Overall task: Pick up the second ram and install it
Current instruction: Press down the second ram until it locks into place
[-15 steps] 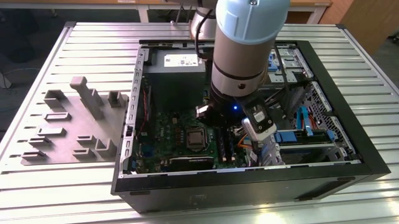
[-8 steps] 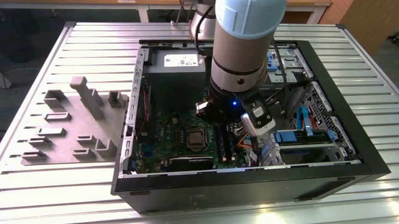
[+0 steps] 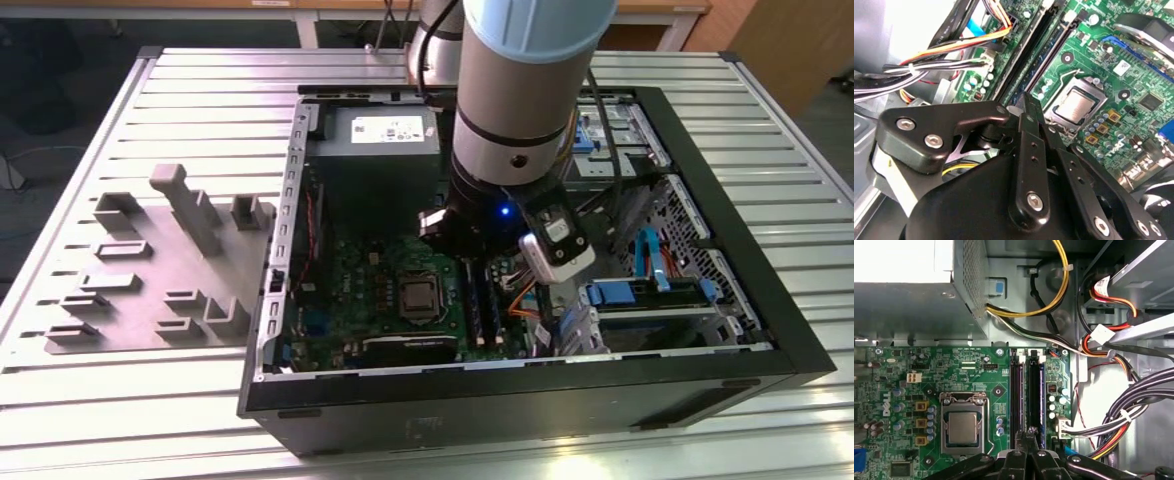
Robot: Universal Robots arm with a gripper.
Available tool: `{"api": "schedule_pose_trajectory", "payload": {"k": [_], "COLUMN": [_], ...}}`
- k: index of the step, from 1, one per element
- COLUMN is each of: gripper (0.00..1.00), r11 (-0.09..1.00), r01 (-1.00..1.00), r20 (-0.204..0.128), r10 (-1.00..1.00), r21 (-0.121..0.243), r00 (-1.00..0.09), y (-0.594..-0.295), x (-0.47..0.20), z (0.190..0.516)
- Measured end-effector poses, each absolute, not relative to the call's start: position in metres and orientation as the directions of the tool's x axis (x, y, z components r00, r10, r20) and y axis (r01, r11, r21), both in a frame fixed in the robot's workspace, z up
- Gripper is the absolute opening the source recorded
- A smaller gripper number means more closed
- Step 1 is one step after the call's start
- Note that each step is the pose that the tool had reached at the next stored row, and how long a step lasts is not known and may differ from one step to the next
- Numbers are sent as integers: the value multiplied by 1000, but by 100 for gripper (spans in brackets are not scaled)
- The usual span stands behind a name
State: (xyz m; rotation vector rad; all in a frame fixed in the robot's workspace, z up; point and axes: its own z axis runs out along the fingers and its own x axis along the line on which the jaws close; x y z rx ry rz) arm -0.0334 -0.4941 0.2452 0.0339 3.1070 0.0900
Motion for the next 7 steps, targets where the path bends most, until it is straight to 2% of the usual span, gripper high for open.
{"api": "schedule_pose_trajectory", "payload": {"k": [7], "gripper": [11], "r11": [998], "r01": [21], "r20": [-32], "r10": [23], "r21": [58], "r00": [-999], "y": [-494], "x": [-33], "z": [246]}}
